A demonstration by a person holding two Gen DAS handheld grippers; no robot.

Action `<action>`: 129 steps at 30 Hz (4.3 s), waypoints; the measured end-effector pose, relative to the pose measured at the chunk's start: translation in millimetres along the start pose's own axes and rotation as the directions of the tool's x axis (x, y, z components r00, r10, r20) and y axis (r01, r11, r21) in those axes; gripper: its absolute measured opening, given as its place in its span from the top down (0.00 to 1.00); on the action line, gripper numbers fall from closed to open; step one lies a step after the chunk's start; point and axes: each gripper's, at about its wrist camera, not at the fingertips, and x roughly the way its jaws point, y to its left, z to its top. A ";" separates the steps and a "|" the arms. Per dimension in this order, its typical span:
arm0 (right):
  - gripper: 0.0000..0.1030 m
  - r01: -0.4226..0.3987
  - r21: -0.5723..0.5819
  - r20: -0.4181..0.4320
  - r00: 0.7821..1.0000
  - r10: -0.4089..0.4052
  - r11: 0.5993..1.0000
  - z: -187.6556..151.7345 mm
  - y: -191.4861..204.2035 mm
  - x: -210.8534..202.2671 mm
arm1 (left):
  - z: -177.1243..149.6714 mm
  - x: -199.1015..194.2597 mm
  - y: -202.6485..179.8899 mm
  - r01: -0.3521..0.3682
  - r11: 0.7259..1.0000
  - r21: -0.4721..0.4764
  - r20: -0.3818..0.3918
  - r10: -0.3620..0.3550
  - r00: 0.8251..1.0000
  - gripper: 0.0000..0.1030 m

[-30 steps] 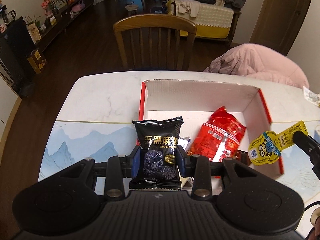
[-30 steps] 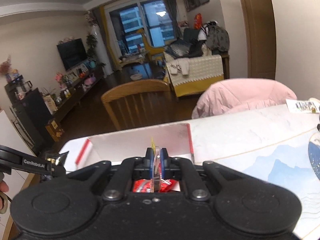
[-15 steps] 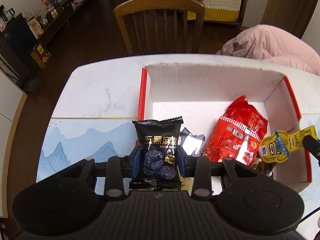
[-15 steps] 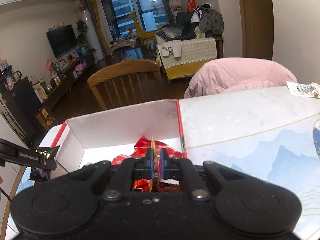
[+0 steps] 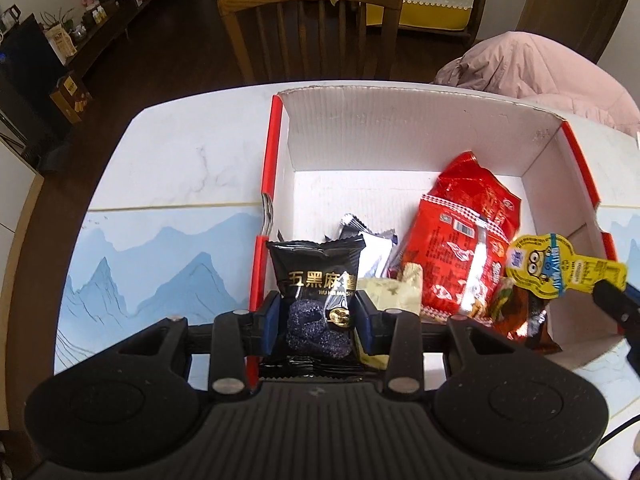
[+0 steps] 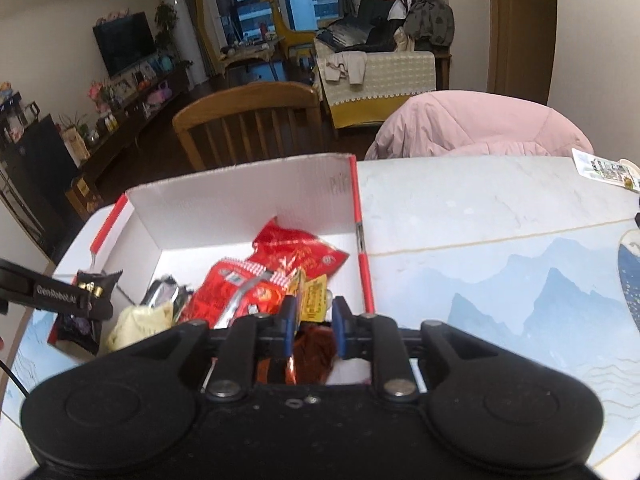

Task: Organize snacks
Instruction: 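Carry both snacks over the box and open both grippers to drop them, then move both tools back to the blue cookie packet and candy, then grasp the blue cookie packet with the right gripper while the left grasps the blue candy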

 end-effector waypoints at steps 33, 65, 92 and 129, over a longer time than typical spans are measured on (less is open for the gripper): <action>0.30 -0.183 -0.127 -0.011 0.983 0.183 0.975 -55.5 69.8 -100.7 | -104.5 -101.2 61.6 0.115 0.993 -0.003 0.108 -0.114 0.988 0.39; 0.09 -0.046 -0.185 -0.263 0.965 -0.004 0.982 -113.3 171.3 29.7 | -186.6 -44.4 159.0 -0.008 0.939 -0.345 -0.070 -0.018 0.997 0.33; 0.55 -0.109 -0.175 -0.283 0.957 0.056 0.978 -130.1 130.0 10.5 | -176.7 -33.3 106.3 0.111 0.990 0.088 -0.017 -0.110 0.994 0.33; 0.55 -0.193 -0.086 -0.312 0.937 0.158 0.977 -151.1 65.8 -42.0 | -187.3 14.5 38.1 0.307 0.872 0.381 -0.141 -0.274 0.951 0.88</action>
